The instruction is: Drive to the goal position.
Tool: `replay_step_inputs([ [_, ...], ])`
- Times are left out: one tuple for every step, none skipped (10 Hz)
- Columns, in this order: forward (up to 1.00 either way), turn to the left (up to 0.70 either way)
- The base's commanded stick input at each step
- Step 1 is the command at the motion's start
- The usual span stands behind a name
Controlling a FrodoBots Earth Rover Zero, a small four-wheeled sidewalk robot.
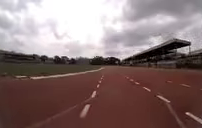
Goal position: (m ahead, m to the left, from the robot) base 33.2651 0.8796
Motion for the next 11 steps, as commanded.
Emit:
replay_step_inputs([
  [0.70, 0.00],
  [0.70, 0.00],
  [0.70, 0.00],
  [0.70, 0.00],
  [0.70, 0.00],
  [0.70, 0.00],
  [0.70, 0.00],
  [0.70, 0.00],
  [0.70, 0.00],
  [0.70, 0.00],
  [0.70, 0.00],
])
